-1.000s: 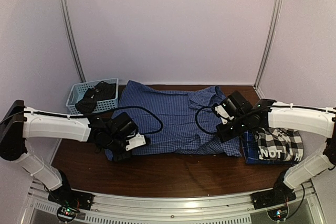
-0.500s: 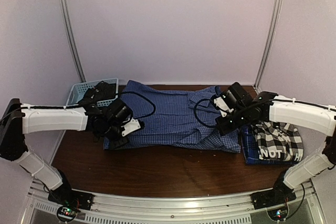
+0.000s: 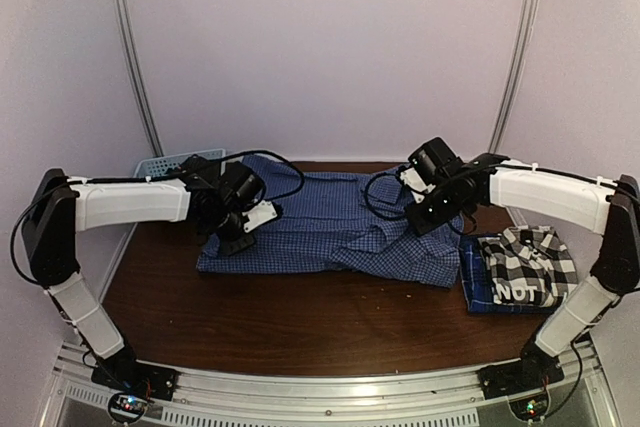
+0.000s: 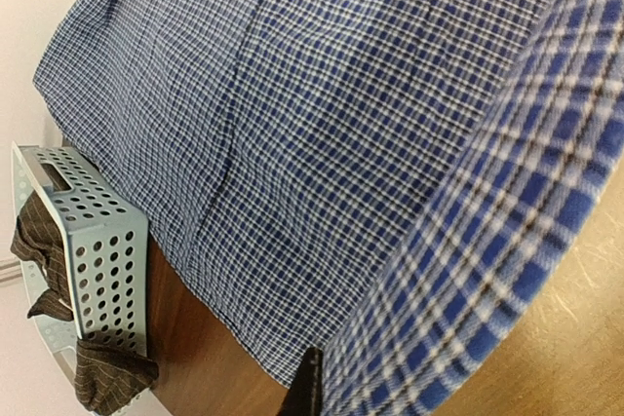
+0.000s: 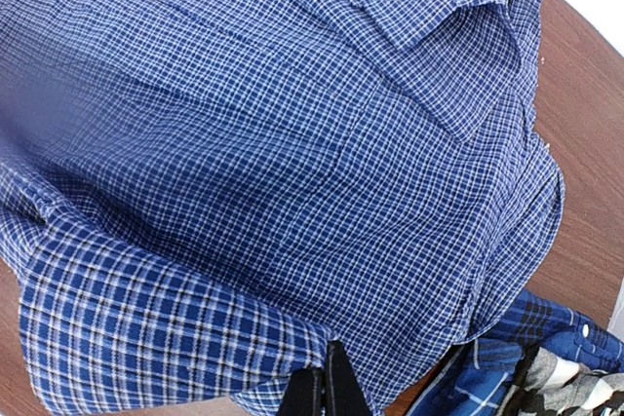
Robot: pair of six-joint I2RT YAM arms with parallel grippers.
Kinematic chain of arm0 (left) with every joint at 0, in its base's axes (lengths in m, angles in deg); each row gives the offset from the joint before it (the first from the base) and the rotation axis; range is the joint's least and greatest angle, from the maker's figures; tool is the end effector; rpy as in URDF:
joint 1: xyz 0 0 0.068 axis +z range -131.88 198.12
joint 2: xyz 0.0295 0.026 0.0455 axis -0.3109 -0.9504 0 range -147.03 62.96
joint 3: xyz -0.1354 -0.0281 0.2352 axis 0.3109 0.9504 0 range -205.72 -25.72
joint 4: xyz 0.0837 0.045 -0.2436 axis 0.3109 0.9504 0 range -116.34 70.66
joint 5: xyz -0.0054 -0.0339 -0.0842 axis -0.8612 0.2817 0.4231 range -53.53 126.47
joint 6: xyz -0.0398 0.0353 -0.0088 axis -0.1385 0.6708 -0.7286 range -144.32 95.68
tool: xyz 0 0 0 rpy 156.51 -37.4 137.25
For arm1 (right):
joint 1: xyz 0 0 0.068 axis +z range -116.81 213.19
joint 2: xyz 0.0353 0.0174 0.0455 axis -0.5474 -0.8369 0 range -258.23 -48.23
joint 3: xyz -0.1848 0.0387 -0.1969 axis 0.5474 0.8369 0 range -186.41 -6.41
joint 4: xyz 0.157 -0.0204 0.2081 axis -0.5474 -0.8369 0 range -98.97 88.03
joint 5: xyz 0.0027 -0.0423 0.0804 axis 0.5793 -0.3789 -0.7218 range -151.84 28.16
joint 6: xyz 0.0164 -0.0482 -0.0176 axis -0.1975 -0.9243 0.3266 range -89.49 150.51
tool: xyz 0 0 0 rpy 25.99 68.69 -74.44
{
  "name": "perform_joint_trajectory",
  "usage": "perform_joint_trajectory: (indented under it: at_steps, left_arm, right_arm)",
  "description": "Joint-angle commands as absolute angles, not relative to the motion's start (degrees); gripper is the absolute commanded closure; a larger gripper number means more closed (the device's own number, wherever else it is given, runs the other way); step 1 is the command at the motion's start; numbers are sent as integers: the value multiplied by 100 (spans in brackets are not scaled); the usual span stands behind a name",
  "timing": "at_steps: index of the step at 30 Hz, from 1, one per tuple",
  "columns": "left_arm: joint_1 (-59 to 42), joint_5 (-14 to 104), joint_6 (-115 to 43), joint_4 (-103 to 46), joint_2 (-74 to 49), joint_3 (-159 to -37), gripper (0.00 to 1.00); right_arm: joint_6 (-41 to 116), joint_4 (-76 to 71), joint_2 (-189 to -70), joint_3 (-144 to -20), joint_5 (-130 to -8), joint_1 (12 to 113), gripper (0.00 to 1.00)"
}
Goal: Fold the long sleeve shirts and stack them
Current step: Fold the flattened shirt at the center of the board.
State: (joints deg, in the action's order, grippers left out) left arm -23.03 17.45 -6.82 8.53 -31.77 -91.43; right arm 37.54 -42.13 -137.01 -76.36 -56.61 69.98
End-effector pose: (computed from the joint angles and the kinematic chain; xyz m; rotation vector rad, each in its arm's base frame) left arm 0.2581 -0.2101 0.2135 1.1918 2.3293 0.3047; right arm 0.2598 0.1903 0.2614 -0.6363 2.5229 0.1591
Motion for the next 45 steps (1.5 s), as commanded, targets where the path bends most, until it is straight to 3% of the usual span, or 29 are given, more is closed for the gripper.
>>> perform_joint_trajectory:
  at_steps: [1,8,20,33,36,41,45]
  left_arm:
    - [-2126,1343,-524,1064,-3560,-9471,93]
    - [-1967,1167,-562,1058,-3877,-9450,78]
    - [-1642,1223,-745,1048,-4157,-9305,82]
    - [-1440,1362,-1187,980,-4122,-9532,79]
    - [-1440,1494,-1304,893,-4134,-9602,78]
    - [-1403,1569,-1793,681,-4200,-9853,76]
    - [-1379,2037,-2404,245,-4204,-9854,73]
  right_arm:
    - [3458,-4294,-13972,-7945,-5472,6821,100]
    - [3401,-4291,-14349,-8150,-5442,6718,100]
    - [3447,-3844,-15103,-8561,-5372,6530,100]
    - [3648,-4082,-16297,-9744,-4358,6298,99]
    - [3726,-4132,-16252,-9765,-4258,6287,86]
    - [3928,-4160,-15732,-9386,-4107,6285,54]
    - [4059,-3915,-15075,-8731,-4372,6294,44]
